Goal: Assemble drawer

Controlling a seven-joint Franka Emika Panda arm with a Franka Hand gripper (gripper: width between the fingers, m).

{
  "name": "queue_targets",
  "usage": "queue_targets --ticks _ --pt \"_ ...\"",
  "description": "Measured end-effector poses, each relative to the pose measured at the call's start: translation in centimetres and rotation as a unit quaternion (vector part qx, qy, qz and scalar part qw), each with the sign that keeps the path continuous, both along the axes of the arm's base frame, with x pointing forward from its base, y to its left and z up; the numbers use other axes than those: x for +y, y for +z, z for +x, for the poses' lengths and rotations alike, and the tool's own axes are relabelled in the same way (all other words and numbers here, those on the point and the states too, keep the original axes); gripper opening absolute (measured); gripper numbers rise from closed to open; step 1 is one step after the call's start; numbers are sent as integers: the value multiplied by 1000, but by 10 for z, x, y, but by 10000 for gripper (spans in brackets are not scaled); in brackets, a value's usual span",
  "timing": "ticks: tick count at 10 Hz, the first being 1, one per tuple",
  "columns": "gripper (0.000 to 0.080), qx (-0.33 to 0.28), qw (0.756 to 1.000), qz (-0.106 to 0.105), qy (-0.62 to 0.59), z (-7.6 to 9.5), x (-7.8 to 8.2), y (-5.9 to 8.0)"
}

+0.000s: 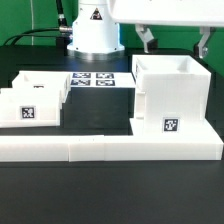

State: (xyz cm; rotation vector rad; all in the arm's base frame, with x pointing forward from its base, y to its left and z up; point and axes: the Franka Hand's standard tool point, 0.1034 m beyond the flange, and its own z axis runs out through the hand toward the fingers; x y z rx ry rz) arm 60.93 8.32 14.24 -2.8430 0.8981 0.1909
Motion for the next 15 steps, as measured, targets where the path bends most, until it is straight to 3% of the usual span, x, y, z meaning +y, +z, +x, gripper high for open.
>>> queue_targets --ticks 1,4,5,6,9,14,15 --pt "649 -16 1000 11 11 3 -3 2" --pt "649 -39 989 14 143 1 -8 -1" --pt "649 -47 966 3 254 -12 -31 -5" --pt "649 -45 958 -3 283 -23 -49 -5" --pt "649 -51 957 -15 284 -38 -105 -4" --pt "649 -49 957 -16 285 -39 -103 -7" --pt "649 -52 952 -24 300 -42 -109 -14"
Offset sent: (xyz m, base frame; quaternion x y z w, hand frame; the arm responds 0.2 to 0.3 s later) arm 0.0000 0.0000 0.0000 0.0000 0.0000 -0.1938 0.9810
